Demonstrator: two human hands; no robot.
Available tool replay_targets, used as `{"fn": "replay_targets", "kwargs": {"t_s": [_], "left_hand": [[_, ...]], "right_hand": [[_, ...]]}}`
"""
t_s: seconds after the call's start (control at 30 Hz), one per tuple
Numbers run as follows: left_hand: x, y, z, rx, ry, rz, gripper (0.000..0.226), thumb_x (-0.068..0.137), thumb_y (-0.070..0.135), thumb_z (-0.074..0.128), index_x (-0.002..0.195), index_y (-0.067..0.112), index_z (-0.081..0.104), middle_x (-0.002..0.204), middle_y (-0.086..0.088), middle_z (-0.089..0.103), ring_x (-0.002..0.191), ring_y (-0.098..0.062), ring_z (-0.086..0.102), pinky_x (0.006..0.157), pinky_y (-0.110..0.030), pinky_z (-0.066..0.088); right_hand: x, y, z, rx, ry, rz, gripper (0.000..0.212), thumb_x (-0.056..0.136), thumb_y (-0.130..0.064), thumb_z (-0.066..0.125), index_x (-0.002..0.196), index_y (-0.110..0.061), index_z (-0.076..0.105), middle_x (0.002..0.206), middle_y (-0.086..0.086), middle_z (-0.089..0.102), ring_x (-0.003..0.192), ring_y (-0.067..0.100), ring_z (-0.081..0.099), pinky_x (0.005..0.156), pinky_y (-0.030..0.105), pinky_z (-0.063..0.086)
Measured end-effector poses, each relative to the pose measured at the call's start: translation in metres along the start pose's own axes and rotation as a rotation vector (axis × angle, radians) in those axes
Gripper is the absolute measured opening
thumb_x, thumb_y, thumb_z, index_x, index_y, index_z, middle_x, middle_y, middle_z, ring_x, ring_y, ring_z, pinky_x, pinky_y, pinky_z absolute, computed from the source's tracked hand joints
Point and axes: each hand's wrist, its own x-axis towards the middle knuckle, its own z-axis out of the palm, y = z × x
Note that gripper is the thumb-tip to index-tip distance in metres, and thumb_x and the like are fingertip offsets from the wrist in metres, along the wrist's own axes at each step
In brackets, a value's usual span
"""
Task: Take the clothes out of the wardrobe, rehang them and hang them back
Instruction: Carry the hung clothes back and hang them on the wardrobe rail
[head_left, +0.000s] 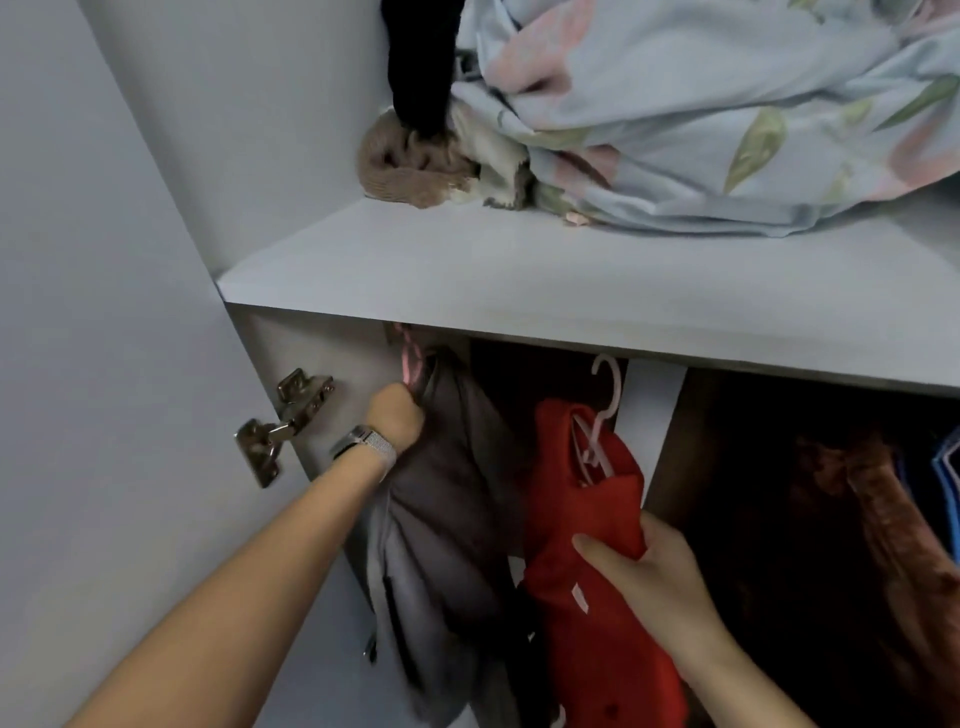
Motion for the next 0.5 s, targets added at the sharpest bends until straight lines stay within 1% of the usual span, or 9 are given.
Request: {"fn": "replay_targets", "kwargs": {"t_s": [0.07, 0.13, 0.17, 0.23, 0.3, 0.33, 0.4, 0.43, 0.5], "left_hand": [[0.004, -0.015, 0.015, 0.065, -0.001, -0.012, 0.025, 0.092, 0.015, 0.051, 0.105, -0.003, 0.062, 0.106, -0.025, 0.065, 0.101, -0.042, 0.060, 0.077, -0.037, 0.045], [0.006, -0.021, 0.024, 0.006, 0.030, -0.030, 0.027, 0.093, 0.020, 0.050, 0.103, -0.002, 0.063, 0.104, -0.023, 0.066, 0.099, -0.041, 0.060, 0.078, -0.039, 0.047], [0.009, -0.022, 0.027, -0.053, 0.033, -0.033, 0.029, 0.094, 0.024, 0.051, 0.102, -0.001, 0.063, 0.102, -0.023, 0.067, 0.098, -0.041, 0.061, 0.078, -0.039, 0.047], [0.014, -0.022, 0.031, -0.175, -0.006, -0.055, 0.035, 0.093, 0.031, 0.054, 0.102, -0.001, 0.063, 0.100, -0.024, 0.066, 0.097, -0.040, 0.061, 0.077, -0.039, 0.047], [0.011, -0.020, 0.032, -0.262, 0.007, -0.043, 0.029, 0.092, 0.020, 0.054, 0.106, -0.005, 0.059, 0.107, -0.027, 0.062, 0.104, -0.041, 0.058, 0.081, -0.039, 0.045], [0.004, -0.020, 0.031, -0.282, 0.054, -0.016, 0.027, 0.091, 0.011, 0.052, 0.111, -0.007, 0.055, 0.112, -0.028, 0.058, 0.109, -0.041, 0.054, 0.086, -0.039, 0.042], [-0.015, -0.022, 0.026, -0.321, 0.182, 0.055, 0.036, 0.084, -0.002, 0.051, 0.120, -0.008, 0.049, 0.119, -0.027, 0.051, 0.117, -0.039, 0.045, 0.095, -0.037, 0.036], [-0.025, -0.025, 0.023, -0.344, 0.224, 0.090, 0.038, 0.082, -0.004, 0.051, 0.120, -0.006, 0.050, 0.118, -0.025, 0.052, 0.116, -0.038, 0.045, 0.094, -0.035, 0.034], [-0.044, -0.033, 0.017, -0.409, 0.197, 0.107, 0.032, 0.082, -0.003, 0.051, 0.114, -0.001, 0.055, 0.111, -0.020, 0.059, 0.109, -0.033, 0.053, 0.086, -0.029, 0.038]], "right_hand": [[0.003, 0.000, 0.010, -0.011, 0.035, -0.004, 0.011, 0.082, -0.016, 0.073, 0.092, -0.013, 0.070, 0.076, 0.003, 0.074, 0.072, 0.018, 0.072, 0.076, 0.038, 0.058], [0.006, 0.001, 0.018, -0.030, 0.052, -0.026, 0.009, 0.085, -0.019, 0.070, 0.091, -0.013, 0.070, 0.076, 0.005, 0.074, 0.072, 0.021, 0.072, 0.078, 0.042, 0.058], [0.009, 0.003, 0.021, -0.038, 0.064, -0.032, 0.011, 0.087, -0.023, 0.068, 0.089, -0.012, 0.070, 0.076, 0.006, 0.074, 0.072, 0.023, 0.072, 0.078, 0.043, 0.057], [0.012, 0.009, 0.026, -0.044, 0.077, -0.008, 0.033, 0.090, -0.037, 0.061, 0.085, -0.005, 0.068, 0.070, 0.010, 0.070, 0.066, 0.027, 0.068, 0.071, 0.044, 0.055], [0.014, 0.013, 0.030, -0.046, 0.074, 0.016, 0.054, 0.090, -0.049, 0.055, 0.082, 0.005, 0.059, 0.062, 0.012, 0.059, 0.056, 0.028, 0.058, 0.059, 0.041, 0.049], [0.015, 0.014, 0.031, -0.056, 0.071, 0.010, 0.059, 0.090, -0.051, 0.053, 0.082, 0.008, 0.054, 0.060, 0.012, 0.054, 0.053, 0.027, 0.054, 0.056, 0.039, 0.045], [0.019, 0.008, 0.037, -0.096, 0.078, -0.025, 0.058, 0.092, -0.047, 0.052, 0.078, 0.010, 0.052, 0.057, 0.010, 0.050, 0.051, 0.023, 0.049, 0.053, 0.035, 0.040], [0.022, 0.000, 0.042, -0.125, 0.086, -0.058, 0.055, 0.094, -0.043, 0.051, 0.074, 0.009, 0.052, 0.055, 0.009, 0.050, 0.049, 0.021, 0.049, 0.052, 0.035, 0.040], [0.033, -0.019, 0.057, -0.213, 0.093, -0.162, 0.050, 0.096, -0.037, 0.051, 0.064, 0.002, 0.051, 0.052, 0.008, 0.050, 0.047, 0.017, 0.049, 0.052, 0.035, 0.041]]}}
